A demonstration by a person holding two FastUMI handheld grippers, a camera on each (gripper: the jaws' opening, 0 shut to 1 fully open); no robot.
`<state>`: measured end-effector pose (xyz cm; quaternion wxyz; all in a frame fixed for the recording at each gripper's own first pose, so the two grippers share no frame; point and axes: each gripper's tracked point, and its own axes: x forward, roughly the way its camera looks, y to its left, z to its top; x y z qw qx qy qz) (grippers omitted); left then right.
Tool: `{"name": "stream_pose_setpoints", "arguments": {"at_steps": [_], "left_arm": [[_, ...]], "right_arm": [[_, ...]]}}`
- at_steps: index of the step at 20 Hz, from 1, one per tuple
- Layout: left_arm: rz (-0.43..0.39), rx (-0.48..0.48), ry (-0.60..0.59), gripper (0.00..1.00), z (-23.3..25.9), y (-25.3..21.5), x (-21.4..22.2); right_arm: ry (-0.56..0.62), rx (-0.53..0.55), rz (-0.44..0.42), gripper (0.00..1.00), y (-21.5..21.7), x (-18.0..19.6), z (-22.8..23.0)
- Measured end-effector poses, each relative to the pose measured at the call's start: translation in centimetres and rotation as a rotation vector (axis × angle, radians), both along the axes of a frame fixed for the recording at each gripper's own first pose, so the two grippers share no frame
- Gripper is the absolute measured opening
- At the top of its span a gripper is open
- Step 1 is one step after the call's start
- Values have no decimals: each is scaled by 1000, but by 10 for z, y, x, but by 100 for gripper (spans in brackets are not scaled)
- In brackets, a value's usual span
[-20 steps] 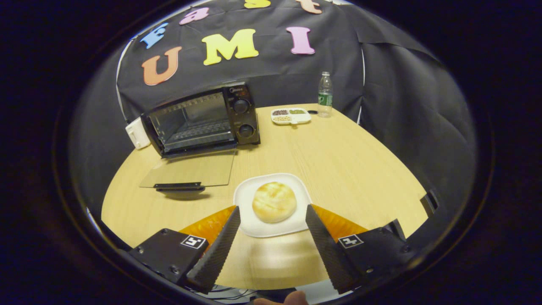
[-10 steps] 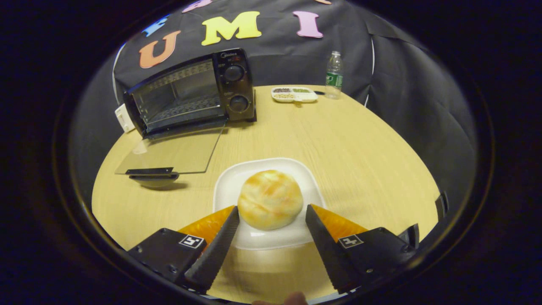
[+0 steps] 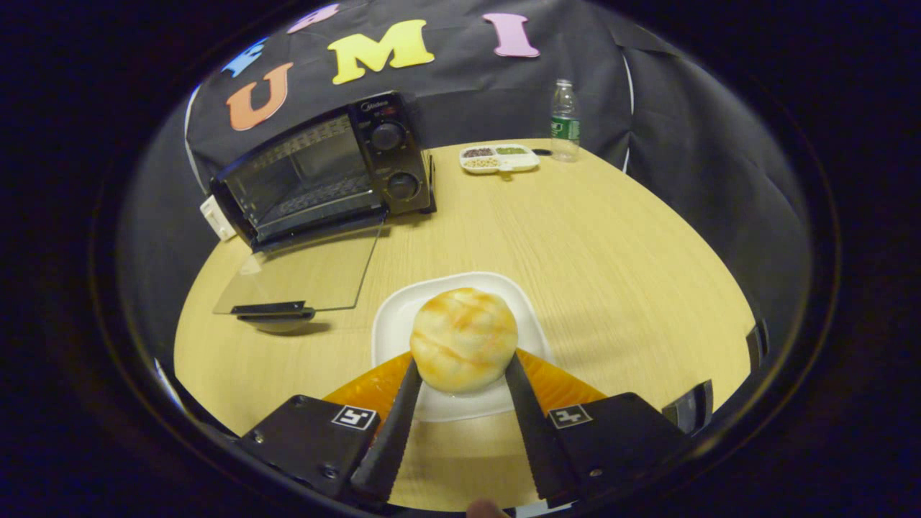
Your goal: Open the electric oven with the left hand, put the food in, and close the electric oven.
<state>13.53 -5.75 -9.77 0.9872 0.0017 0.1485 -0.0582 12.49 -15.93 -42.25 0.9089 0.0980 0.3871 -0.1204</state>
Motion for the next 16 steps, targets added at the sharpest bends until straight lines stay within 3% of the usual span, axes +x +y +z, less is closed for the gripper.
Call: {"name": "stream_pose_setpoints", "arguments": {"at_steps": [4,7,16], "left_arm": [[-16,-1,-2,93,5,24,-9],[-8,2,11,93,4,49,-21],[87,50,51,93,5,131,-57]], "right_arm": [[-42,46,-27,67,33,-16,30],[-94,82,-17,67,73,-7,50],[-288,182,-77,67,148,128,76]]}}
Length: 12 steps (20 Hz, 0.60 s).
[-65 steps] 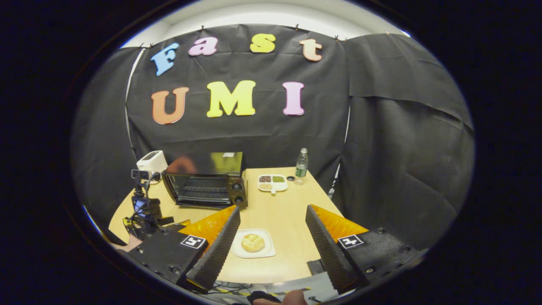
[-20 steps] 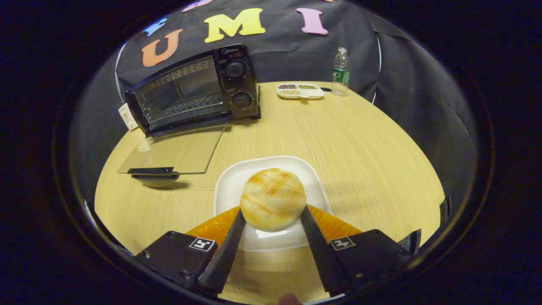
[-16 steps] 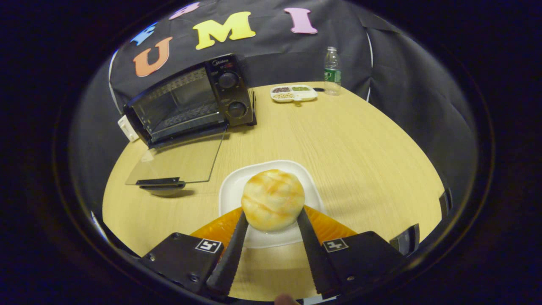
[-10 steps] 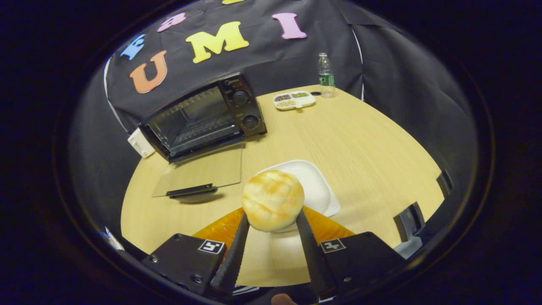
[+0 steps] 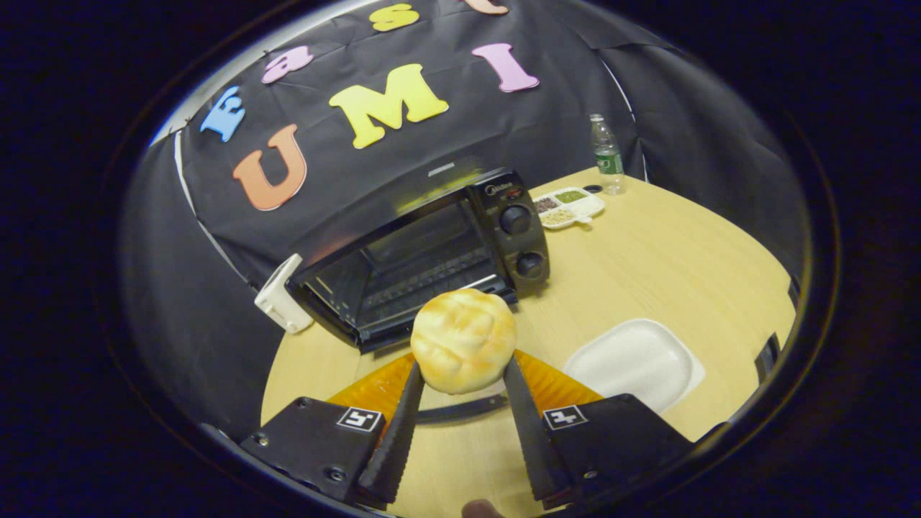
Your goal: Open the electric oven with the left hand, put the food in, and close the electric oven.
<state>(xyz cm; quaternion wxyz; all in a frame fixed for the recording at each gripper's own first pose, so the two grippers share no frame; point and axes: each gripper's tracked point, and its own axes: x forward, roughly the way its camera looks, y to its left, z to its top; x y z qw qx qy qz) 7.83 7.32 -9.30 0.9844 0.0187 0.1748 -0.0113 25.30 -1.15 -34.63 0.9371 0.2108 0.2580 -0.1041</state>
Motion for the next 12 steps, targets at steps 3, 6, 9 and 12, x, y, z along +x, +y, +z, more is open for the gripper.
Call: {"name": "stream_pose_setpoints", "arguments": {"at_steps": [3,6,9,12], "left_arm": [[38,-1,26,93,-5,21,-7],[51,20,50,93,-10,35,-13],[57,24,61,93,-12,44,-15],[84,40,66,93,-12,60,-13]], "right_arm": [[-30,51,-59,67,8,41,-12],[-50,94,-110,67,12,74,-26],[-78,99,-160,66,5,103,-29],[-85,93,-194,66,-3,131,-38]]}}
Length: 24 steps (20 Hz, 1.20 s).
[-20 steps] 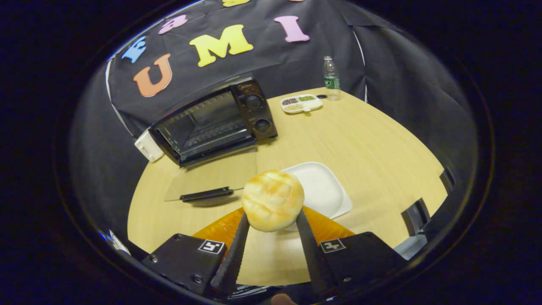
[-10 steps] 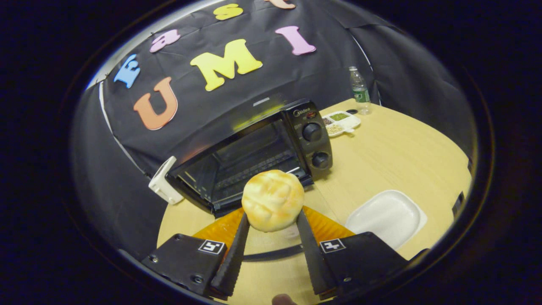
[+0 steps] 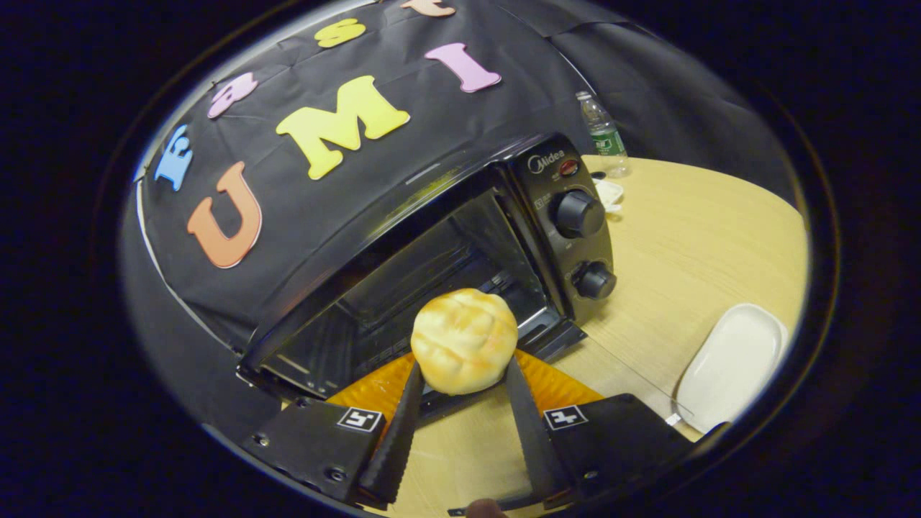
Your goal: Open the electric oven with the left hand, put the food in, and close the electric oven.
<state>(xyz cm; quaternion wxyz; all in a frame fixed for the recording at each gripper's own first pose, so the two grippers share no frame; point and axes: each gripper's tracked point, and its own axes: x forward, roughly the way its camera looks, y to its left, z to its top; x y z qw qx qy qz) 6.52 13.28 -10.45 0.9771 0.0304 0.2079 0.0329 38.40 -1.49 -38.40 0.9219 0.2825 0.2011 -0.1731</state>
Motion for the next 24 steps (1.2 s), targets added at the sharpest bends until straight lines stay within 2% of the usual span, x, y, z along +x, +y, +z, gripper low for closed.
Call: {"name": "stream_pose_setpoints", "arguments": {"at_steps": [5,7,8,10,11,12,16,20,22,24], "left_arm": [[35,14,9,93,-2,15,0],[40,24,8,93,0,18,1],[48,34,2,93,2,21,1],[59,30,-5,93,4,24,1],[62,24,-6,94,4,24,-1],[64,21,-6,93,4,24,-1],[61,12,8,94,0,17,-2],[54,-1,-9,93,4,11,-6],[52,-15,-19,93,5,9,-7],[48,-33,-28,94,6,5,-10]], "right_arm": [[13,-42,-22,69,-11,28,-15],[23,-68,-39,76,-17,33,-19],[20,-79,-46,75,-19,33,-20],[14,-81,-42,77,-16,34,-19],[10,-81,-36,81,-13,35,-17],[9,-87,-30,78,-11,35,-16],[-3,-107,1,87,-2,37,-8],[-6,-126,27,91,3,27,3],[-12,-140,45,91,6,12,11],[-16,-133,53,95,9,-8,17]]}}
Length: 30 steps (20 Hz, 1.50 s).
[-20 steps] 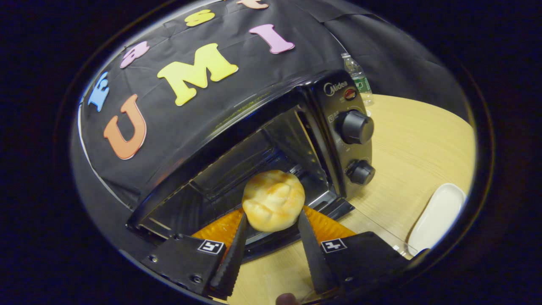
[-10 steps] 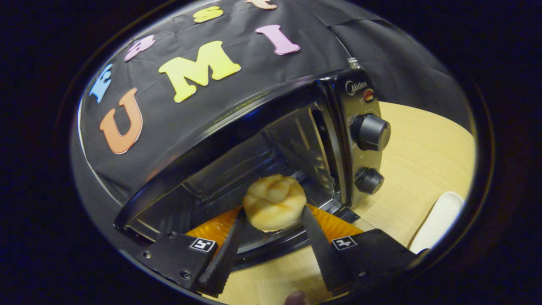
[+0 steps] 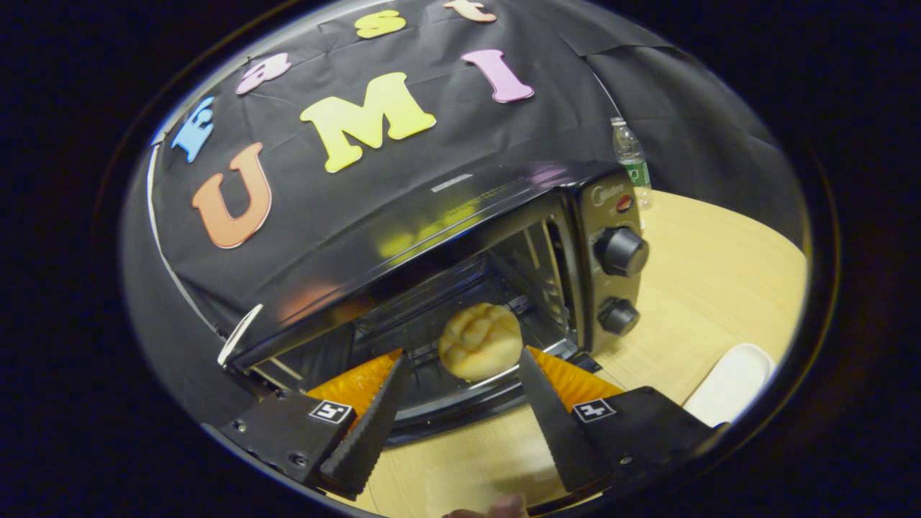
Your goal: Open the electric oven with the left hand, put the food in, and close the electric oven.
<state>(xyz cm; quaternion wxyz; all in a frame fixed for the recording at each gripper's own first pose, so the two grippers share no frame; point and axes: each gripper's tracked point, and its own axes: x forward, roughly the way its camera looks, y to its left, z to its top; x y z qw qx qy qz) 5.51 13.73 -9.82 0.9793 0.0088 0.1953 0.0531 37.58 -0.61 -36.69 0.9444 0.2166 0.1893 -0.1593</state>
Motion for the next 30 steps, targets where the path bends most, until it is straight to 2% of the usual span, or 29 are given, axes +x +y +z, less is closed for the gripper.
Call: {"name": "stream_pose_setpoints", "arguments": {"at_steps": [4,7,11,17,22,30], "left_arm": [[-26,-52,-17,93,-6,-14,-4],[-74,-94,-27,93,-15,-34,-2],[-129,-103,-26,93,-35,-57,6],[-168,-122,14,93,-73,-91,19],[-195,-146,79,93,-114,-119,21],[-195,-231,206,95,-199,-165,33]], "right_arm": [[21,-4,36,95,5,-54,13],[32,-9,67,95,6,-103,34],[52,-108,131,96,-11,-160,64],[40,-251,174,96,-45,-226,111],[33,-362,229,96,-56,-261,142],[79,-401,236,97,-85,-293,147]]}}
